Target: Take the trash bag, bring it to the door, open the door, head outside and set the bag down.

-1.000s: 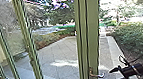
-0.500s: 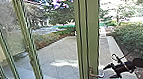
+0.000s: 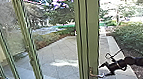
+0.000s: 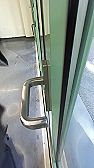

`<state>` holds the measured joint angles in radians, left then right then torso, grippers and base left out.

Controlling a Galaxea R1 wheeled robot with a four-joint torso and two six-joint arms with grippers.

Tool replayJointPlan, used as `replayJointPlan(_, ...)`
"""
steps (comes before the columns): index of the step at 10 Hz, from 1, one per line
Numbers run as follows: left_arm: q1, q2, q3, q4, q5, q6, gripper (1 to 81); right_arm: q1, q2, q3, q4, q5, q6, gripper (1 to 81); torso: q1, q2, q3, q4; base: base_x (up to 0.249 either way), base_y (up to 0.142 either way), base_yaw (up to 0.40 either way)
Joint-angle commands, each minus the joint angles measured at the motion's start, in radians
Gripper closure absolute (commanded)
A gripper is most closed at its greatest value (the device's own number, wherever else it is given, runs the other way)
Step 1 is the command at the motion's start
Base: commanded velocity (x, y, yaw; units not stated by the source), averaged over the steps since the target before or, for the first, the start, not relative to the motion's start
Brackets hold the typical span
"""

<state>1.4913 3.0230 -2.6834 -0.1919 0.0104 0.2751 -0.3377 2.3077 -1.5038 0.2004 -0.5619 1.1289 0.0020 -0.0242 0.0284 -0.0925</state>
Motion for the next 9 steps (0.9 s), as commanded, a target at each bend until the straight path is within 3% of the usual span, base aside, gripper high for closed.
replayJointPlan(1,-0.062,0.005,0.004,-0.009,0.052,0.001,81.1,0.151,0.064,-0.066,-0.065,-0.067,0.095,1.0,0.0,0.0,0.0,0.0,0.0,0.0,0.0)
replayJointPlan(2,-0.064,0.005,0.004,-0.009,0.052,0.001,81.1,0.144,0.096,-0.093,-0.111,-0.11,0.161,1.0,0.0,0.0,0.0,0.0,0.0,0.0,0.0)
replayJointPlan(5,-0.062,0.005,0.004,-0.009,0.052,0.001,81.1,0.137,0.123,-0.099,-0.162,-0.179,0.25,1.0,0.0,0.0,0.0,0.0,0.0,0.0,0.0)
replayJointPlan(9,-0.062,0.004,0.002,-0.009,0.051,0.001,81.1,0.116,0.149,-0.157,-0.162,-0.197,0.256,1.0,0.0,0.001,0.0,0.0,0.0,0.0,0.0)
